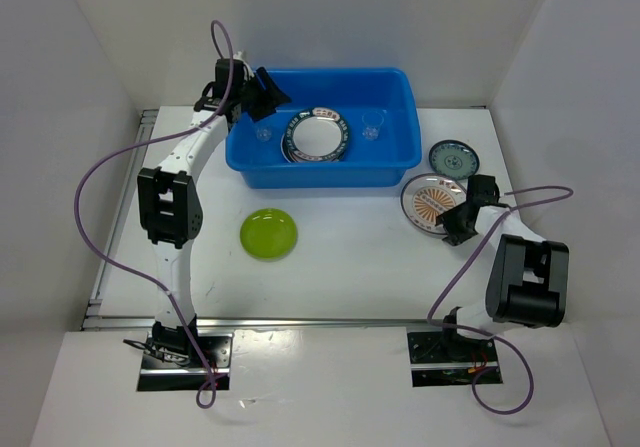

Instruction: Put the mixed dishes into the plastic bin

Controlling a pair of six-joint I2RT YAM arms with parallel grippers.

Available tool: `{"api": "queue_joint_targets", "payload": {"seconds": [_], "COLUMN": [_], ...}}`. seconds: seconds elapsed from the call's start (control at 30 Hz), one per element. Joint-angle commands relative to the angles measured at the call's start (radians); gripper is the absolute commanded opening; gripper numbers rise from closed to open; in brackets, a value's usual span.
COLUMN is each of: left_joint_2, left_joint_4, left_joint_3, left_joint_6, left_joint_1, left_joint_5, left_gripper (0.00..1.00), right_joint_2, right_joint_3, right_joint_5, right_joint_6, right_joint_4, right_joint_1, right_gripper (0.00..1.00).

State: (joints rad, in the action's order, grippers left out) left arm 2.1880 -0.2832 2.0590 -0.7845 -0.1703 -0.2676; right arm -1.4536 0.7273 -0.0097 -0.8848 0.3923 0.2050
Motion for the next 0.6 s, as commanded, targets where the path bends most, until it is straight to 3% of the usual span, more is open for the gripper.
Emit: {"api": "queue_joint_targets", "payload": {"seconds": [0.0, 0.37, 0.57], "left_joint_2": [-0.063, -0.063, -0.063], "left_joint_4": [0.033, 0.042, 0.042], "left_joint_3": [-0.010, -0.019, -0.019], "left_joint_6": [0.019, 0.010, 0.010], "left_joint_1": [0.014, 0.045, 0.054], "left_joint_5": [-0.024, -0.042, -0.042], "left_gripper": [0.67, 0.67, 0.67], "right_joint_2": [0.033, 0.033, 0.058], "right_joint_3": [-0.006, -0.054, -0.063], "right_joint_5": [0.083, 0.103, 0.175], "right_joint_6": [-0.058, -0.173, -0.261], "right_joint_4": [-0.050, -0.105, -0.124], "right_joint_1": [-0.007, -0.038, -0.094], "right_gripper": [0.49, 0.49, 0.44]}}
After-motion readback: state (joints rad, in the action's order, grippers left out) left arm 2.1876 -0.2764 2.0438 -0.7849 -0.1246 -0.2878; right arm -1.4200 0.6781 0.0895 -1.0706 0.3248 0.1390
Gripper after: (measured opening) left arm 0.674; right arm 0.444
